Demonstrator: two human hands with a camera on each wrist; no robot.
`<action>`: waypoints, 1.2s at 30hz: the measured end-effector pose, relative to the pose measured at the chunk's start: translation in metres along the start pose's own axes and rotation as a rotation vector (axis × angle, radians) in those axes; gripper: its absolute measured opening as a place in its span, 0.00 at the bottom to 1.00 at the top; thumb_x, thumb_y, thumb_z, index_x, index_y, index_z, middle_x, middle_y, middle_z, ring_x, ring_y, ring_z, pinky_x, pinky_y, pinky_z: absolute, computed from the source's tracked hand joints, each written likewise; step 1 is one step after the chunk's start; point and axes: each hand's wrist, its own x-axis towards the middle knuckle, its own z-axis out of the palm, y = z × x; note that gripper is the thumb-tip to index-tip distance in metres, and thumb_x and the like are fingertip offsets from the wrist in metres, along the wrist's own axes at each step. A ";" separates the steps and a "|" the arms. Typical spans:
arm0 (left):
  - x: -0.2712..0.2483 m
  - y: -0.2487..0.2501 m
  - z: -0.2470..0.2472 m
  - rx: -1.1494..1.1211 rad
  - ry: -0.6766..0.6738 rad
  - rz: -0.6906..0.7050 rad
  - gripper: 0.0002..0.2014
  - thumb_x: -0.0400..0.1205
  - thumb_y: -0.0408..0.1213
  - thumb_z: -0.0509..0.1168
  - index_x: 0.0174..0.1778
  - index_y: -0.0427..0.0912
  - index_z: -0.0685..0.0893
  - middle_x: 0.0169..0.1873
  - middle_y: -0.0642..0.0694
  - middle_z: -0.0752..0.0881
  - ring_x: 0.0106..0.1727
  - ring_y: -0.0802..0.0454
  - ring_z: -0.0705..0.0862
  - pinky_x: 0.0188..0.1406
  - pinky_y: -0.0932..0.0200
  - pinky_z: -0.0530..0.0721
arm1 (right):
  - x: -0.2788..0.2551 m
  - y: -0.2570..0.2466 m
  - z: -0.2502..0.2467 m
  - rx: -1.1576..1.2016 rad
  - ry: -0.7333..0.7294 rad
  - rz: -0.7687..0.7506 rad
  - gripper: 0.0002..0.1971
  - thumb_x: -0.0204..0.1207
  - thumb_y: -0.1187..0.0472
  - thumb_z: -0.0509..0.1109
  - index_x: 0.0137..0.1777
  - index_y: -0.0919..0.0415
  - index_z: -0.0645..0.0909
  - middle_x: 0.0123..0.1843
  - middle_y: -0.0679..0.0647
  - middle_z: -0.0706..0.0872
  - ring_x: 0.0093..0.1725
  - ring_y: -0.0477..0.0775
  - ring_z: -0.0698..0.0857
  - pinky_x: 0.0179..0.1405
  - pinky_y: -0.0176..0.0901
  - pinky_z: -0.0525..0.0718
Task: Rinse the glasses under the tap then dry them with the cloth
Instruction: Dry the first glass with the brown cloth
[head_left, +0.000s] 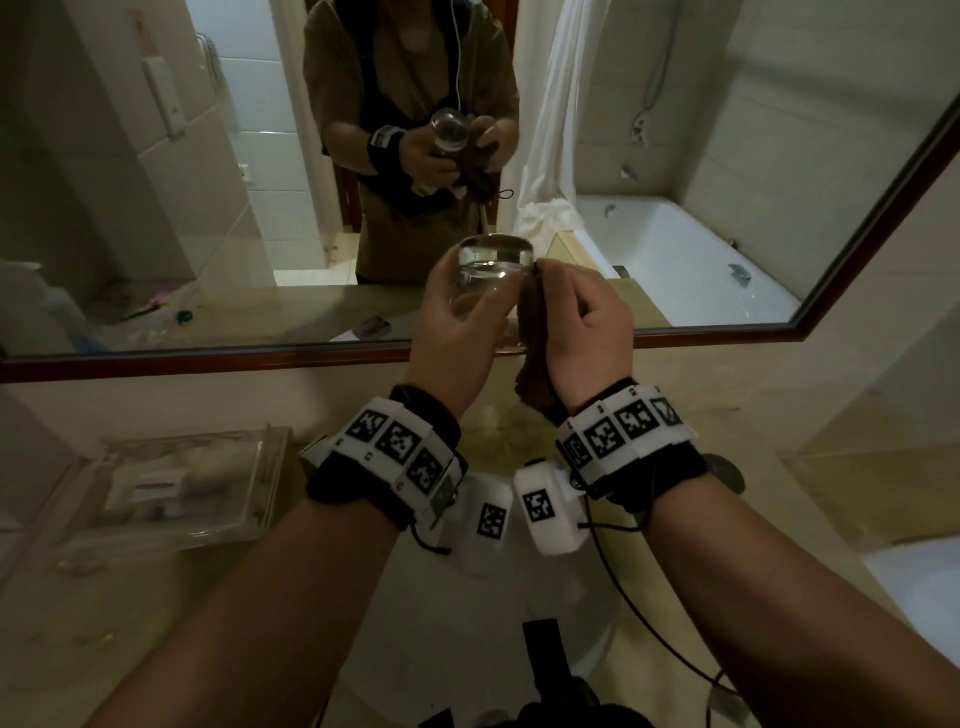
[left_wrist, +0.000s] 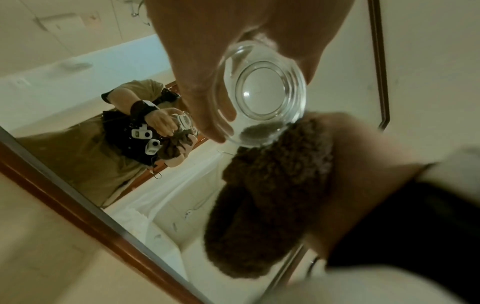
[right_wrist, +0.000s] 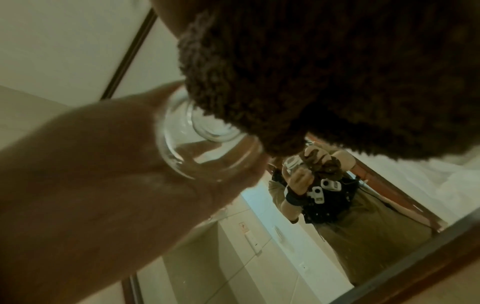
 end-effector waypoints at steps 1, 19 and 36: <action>-0.001 0.003 0.004 -0.014 -0.005 -0.007 0.17 0.84 0.38 0.66 0.69 0.50 0.74 0.56 0.48 0.86 0.58 0.51 0.87 0.57 0.50 0.88 | 0.004 0.000 -0.002 0.016 -0.007 0.052 0.15 0.83 0.53 0.60 0.43 0.56 0.87 0.40 0.50 0.86 0.41 0.47 0.82 0.46 0.45 0.81; 0.002 0.029 0.035 0.214 0.148 -0.024 0.29 0.79 0.51 0.71 0.73 0.48 0.70 0.52 0.52 0.85 0.55 0.51 0.87 0.59 0.45 0.87 | 0.015 -0.019 -0.031 0.047 -0.007 -0.020 0.15 0.83 0.52 0.62 0.50 0.60 0.87 0.46 0.52 0.87 0.44 0.43 0.81 0.45 0.33 0.77; 0.007 0.027 0.032 0.136 0.074 0.044 0.25 0.82 0.43 0.68 0.74 0.47 0.69 0.54 0.53 0.86 0.55 0.53 0.88 0.57 0.51 0.87 | 0.018 -0.018 -0.034 0.051 0.008 -0.107 0.14 0.83 0.59 0.62 0.59 0.64 0.86 0.52 0.50 0.86 0.52 0.41 0.83 0.53 0.25 0.78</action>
